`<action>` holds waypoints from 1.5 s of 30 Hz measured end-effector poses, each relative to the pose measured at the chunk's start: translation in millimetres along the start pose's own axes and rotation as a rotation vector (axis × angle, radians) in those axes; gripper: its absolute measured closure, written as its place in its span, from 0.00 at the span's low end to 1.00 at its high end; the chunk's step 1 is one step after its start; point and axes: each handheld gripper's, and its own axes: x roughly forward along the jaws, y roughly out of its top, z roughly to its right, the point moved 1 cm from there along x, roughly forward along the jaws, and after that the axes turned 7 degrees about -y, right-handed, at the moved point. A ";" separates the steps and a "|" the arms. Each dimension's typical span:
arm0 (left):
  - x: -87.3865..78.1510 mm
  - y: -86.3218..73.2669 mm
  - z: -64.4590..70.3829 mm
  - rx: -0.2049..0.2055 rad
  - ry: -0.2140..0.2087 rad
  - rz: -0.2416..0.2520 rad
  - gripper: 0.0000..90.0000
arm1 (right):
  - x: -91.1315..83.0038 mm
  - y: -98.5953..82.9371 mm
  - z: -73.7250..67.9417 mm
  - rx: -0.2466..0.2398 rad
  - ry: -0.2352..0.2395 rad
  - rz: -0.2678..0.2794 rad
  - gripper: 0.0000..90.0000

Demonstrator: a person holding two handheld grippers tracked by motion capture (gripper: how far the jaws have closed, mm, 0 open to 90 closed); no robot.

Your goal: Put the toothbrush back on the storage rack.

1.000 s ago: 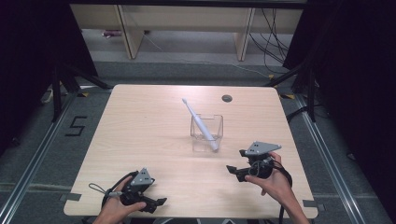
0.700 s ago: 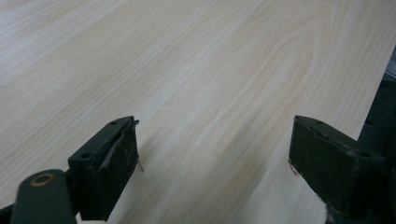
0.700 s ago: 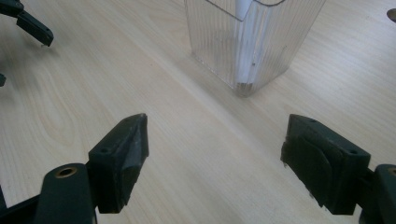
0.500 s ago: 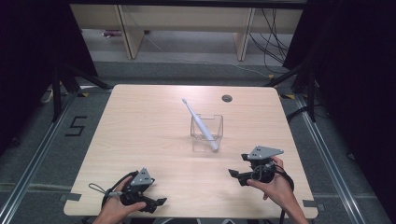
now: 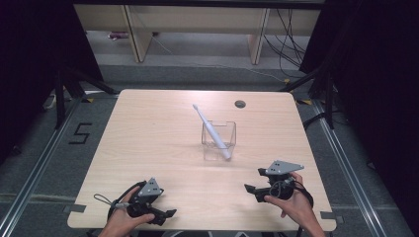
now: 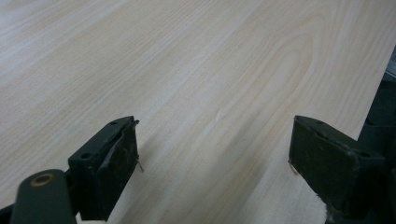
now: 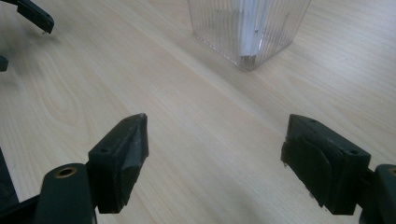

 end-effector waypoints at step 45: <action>-0.7 0.3 0.7 0.004 -0.001 0.002 0.17 | -14.0 -45.8 -5.6 -0.030 -0.052 -0.059 0.21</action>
